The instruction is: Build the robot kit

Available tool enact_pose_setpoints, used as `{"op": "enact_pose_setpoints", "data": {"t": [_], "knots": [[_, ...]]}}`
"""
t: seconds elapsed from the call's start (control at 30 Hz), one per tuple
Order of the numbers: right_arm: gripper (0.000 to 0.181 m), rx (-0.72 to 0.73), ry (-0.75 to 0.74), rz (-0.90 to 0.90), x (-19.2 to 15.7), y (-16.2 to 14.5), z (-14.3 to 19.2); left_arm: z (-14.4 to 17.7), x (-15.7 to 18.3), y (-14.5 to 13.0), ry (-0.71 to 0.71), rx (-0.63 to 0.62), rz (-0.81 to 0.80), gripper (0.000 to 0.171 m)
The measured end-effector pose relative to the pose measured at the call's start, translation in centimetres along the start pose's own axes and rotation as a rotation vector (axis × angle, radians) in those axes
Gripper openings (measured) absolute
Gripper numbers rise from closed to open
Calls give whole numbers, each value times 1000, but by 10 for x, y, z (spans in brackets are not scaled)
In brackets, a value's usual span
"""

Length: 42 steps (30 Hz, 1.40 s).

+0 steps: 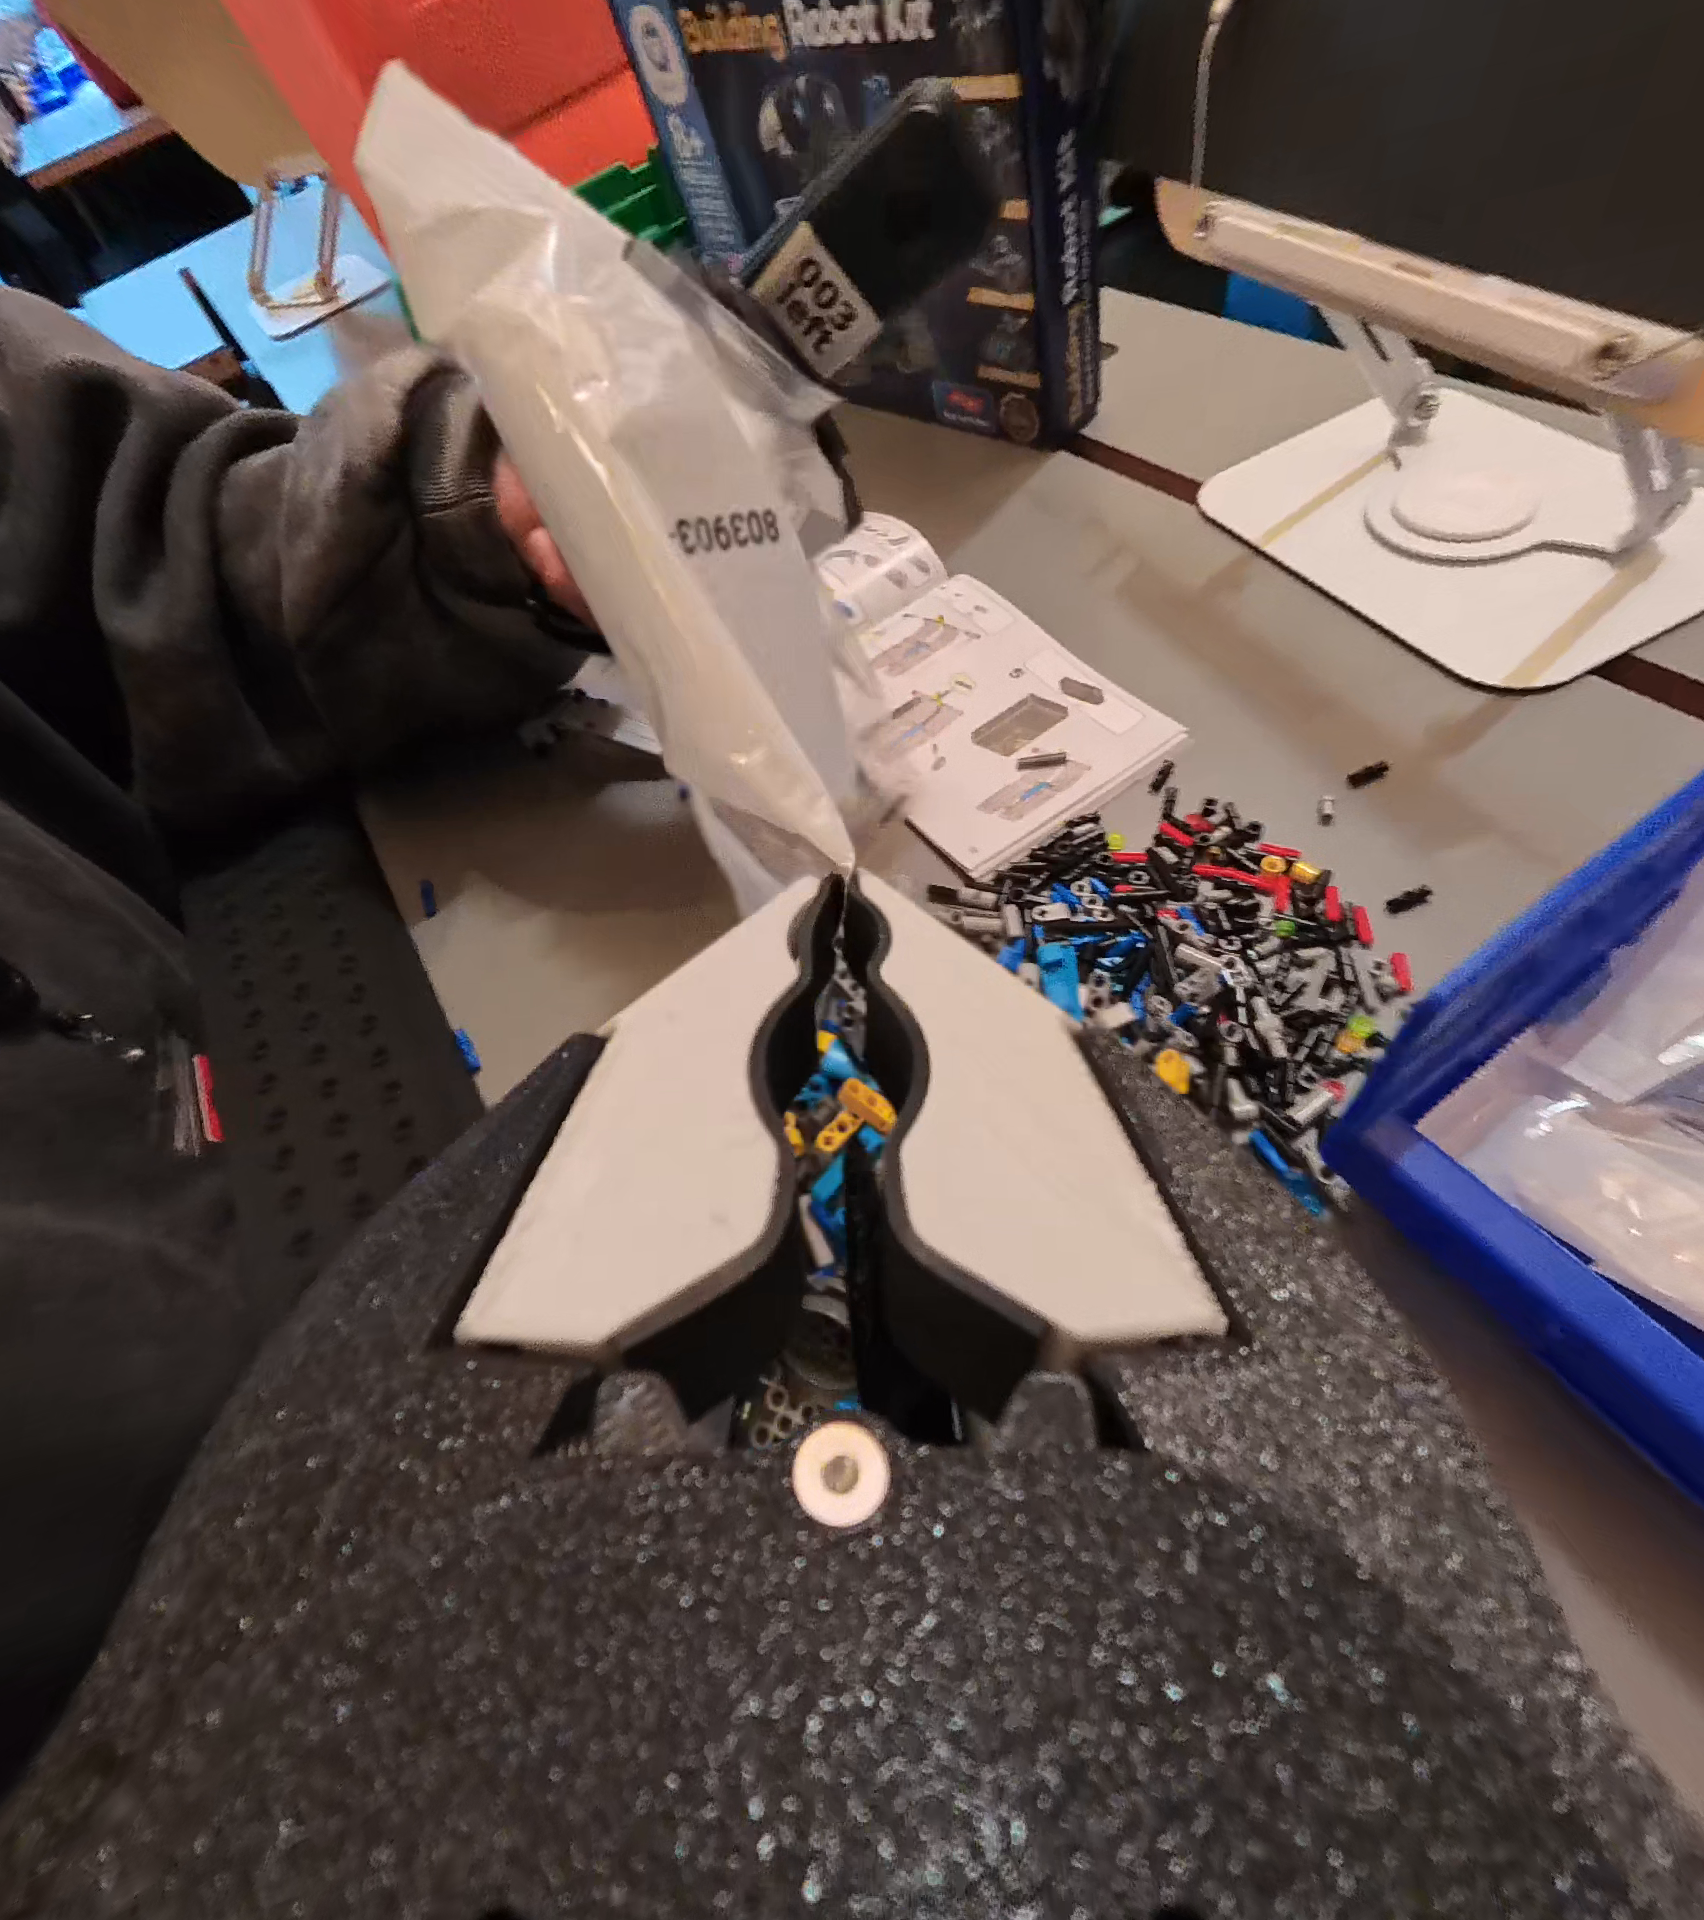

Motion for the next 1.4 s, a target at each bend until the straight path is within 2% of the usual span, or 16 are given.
{"op": "enact_pose_setpoints", "data": {"t": [0.07,0.13,0.2,0.33,0.43,0.53,0.6,0.7,0.8,0.87,0.93,1.03,1.07,1.23,1.3,1.4], "knots": [[0,-36,-25,6,1,-3,0,6,1,2,-2,22,5,0],[0,37,16,-21,2,-1,8,10,0,1,49,3,-37,0],[0,-18,-34,-8,4,-5,3,7,0,-2,61,-15,-47,0],[0,63,23,-48,-1,4,-4,7,-1,-2,84,10,-41,0],[6,110,82,-62,-3,8,-4,5,-2,0,69,48,-13,0],[20,152,114,-55,-5,9,1,6,7,-1,53,54,-123,0],[30,188,118,-31,-9,8,6,8,20,-4,83,41,-298,0],[43,195,101,-56,-12,2,8,5,36,-10,235,23,-551,0],[63,223,25,-120,-9,-5,8,1,50,-14,369,72,-736,0],[67,258,-41,-102,-14,-8,7,-6,59,-24,503,75,-933,0],[72,315,-42,-112,-25,-9,4,-16,65,-36,643,21,-1117,0],[77,415,157,-236,-38,-10,0,-30,68,-53,845,-64,-1391,0],[86,456,247,-279,-40,-10,-1,-34,69,-58,898,-101,-1474,0],[98,562,555,-410,-33,-21,0,-51,70,-74,1191,-309,-1930,0],[96,600,616,-430,-28,-22,3,-55,68,-82,1297,-412,-2164,0],[83,568,575,-402,-23,-20,0,-59,58,-92,1422,-532,-2573,0]]}}
Point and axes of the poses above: each gripper's, where its closed fingertips meet, z back along the fingers, y out of its top, x = y × z across the jaws, the point moved 8 cm from there along z, back along the fingers, and after that the axes turned 10 degrees about -x, right-handed, at the moved point
